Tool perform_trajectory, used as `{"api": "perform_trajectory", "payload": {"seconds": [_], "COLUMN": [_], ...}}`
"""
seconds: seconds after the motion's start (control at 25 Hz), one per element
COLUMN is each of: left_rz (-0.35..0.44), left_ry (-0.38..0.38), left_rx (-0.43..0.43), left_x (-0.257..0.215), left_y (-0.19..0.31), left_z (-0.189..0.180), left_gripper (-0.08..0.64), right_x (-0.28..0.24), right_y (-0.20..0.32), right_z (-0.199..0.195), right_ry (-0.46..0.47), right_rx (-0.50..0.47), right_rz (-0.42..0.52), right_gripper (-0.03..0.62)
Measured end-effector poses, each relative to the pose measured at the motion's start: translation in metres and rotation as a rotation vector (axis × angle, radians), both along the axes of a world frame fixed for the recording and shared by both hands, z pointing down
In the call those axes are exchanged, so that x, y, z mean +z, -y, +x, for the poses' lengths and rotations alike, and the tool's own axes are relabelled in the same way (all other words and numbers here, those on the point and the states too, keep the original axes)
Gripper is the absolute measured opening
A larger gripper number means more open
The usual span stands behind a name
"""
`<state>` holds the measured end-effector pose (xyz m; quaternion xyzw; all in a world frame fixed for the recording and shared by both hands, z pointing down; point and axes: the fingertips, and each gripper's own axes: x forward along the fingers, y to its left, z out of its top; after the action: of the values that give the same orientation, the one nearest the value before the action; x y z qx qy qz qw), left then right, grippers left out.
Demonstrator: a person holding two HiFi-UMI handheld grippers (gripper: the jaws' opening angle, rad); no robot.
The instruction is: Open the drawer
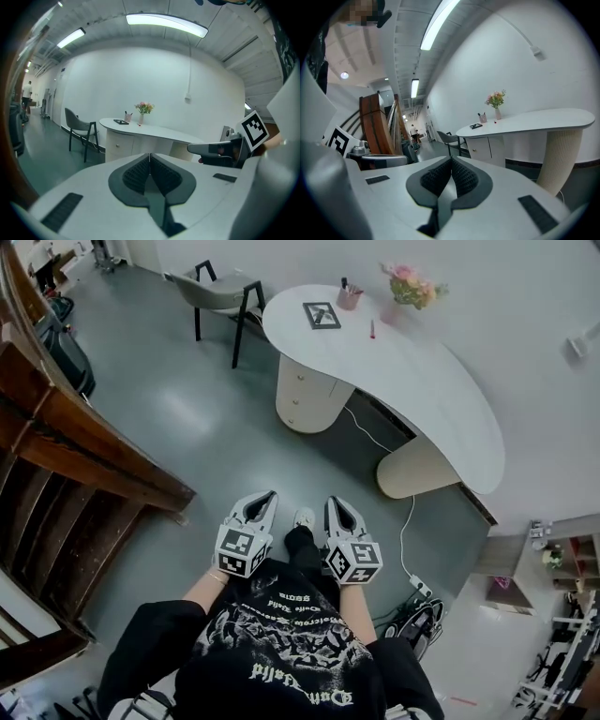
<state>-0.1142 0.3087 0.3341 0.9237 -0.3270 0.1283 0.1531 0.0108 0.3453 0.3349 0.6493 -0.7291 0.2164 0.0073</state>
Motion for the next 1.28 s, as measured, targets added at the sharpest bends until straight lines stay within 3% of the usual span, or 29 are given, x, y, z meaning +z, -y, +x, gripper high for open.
{"api": "perform_trajectory", "payload": {"seconds": [0.32, 0.68, 1.28], "left_rz": [-0.029, -0.043, -0.077], "left_ry": [0.007, 0.045, 0.061], "left_rx": [-0.094, -0.164, -0.251], "left_x": [0.004, 0.012, 0.032], "left_y": [0.071, 0.135, 0.199], "left_z": [0.042, 0.089, 0.162], "left_gripper": [0.025, 0.025, 0.025], "right_x": [0.003, 0.010, 0.029], "right_y": [0.083, 0.165, 0.237], "right_z": [0.056, 0.094, 0.154], "right_ry": [0.005, -0.087, -0.101], "right_rx": [-0.046, -0.164, -0.308], "right_rz": [-0.004, -0.029, -0.056], "right_gripper": [0.026, 0.026, 0.026]}}
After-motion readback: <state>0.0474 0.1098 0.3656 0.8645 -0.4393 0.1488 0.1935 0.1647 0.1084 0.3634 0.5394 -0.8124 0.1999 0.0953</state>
